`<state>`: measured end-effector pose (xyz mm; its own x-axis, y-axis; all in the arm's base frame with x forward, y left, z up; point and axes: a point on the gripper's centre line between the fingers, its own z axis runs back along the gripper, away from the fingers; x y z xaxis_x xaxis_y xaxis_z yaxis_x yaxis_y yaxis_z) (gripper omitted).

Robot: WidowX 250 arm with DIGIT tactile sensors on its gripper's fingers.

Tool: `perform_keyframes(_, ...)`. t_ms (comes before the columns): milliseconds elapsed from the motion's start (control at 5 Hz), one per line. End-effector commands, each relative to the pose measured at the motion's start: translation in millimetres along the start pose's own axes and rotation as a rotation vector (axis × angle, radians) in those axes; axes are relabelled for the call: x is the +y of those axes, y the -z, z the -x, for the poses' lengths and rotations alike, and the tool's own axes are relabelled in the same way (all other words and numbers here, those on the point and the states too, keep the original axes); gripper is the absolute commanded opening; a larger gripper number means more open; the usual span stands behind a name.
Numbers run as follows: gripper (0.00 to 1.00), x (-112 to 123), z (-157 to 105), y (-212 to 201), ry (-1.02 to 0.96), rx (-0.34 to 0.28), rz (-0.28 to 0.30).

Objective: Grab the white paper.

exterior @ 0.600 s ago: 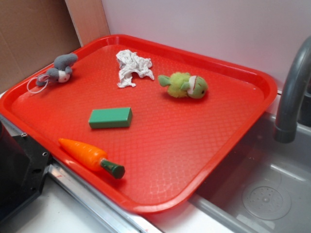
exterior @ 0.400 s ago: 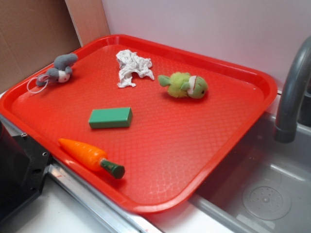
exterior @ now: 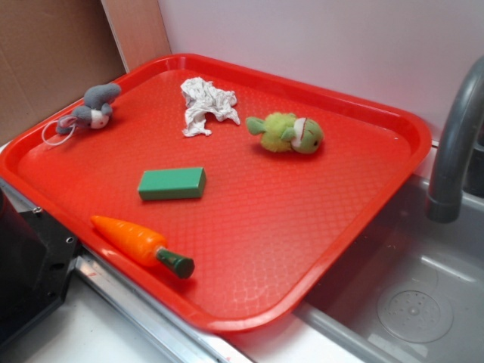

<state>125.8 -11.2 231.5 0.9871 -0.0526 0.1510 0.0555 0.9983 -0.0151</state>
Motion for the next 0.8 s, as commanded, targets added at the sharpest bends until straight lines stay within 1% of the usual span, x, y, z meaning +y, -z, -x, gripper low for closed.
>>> perform_keyframes(0, 1.0, 36.0, -41.0, 27.0, 0.292, -0.177, -0.046)
perform_keyframes(200, 1.0, 58.7, -66.5, 55.3, 0.308, -0.187, -0.032)
perform_keyframes(400, 1.0, 77.4, -90.7, 78.7, 0.352, -0.196, -0.035)
perform_keyframes(600, 1.0, 82.5, -112.4, 105.9, 0.432, -0.216, 0.009)
